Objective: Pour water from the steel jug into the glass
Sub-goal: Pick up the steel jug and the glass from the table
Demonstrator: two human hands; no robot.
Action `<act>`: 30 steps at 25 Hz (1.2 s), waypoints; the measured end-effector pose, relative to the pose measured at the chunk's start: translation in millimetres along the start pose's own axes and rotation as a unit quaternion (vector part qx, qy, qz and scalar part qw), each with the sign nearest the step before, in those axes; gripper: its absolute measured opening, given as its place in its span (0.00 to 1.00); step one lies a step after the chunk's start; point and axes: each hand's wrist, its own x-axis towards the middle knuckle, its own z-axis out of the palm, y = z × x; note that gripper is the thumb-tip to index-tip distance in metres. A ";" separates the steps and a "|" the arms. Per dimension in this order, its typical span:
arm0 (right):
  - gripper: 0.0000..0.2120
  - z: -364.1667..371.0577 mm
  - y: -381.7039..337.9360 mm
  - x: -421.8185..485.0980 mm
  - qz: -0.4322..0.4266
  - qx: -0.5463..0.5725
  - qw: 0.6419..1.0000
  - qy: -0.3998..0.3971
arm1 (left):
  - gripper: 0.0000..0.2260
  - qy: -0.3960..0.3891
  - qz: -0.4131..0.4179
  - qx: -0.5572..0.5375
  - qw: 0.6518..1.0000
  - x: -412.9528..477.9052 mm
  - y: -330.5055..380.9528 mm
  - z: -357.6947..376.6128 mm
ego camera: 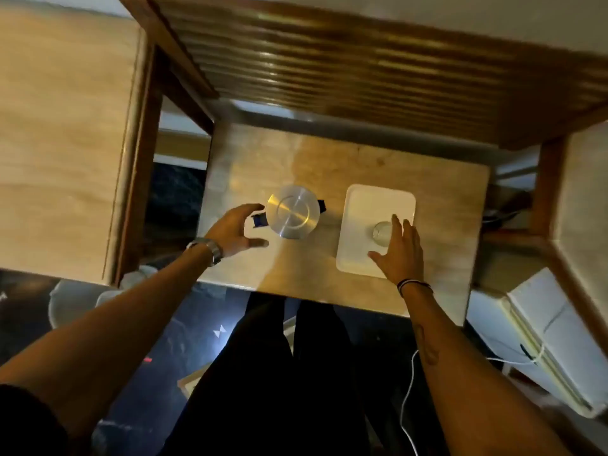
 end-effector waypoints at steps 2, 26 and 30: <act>0.54 17.9 9.6 21.7 0.016 0.011 1.000 -0.013 | 0.26 0.038 0.001 -0.047 0.998 15.5 -7.9 10.3; 0.39 -121.0 -91.2 -126.5 -0.154 0.421 0.869 0.211 | 0.11 0.137 0.180 -0.310 0.923 -121.6 150.3 -175.5; 0.35 -246.1 -165.6 -171.0 -0.278 0.407 0.836 0.242 | 0.23 0.183 0.267 -0.338 0.884 -177.4 247.9 -291.6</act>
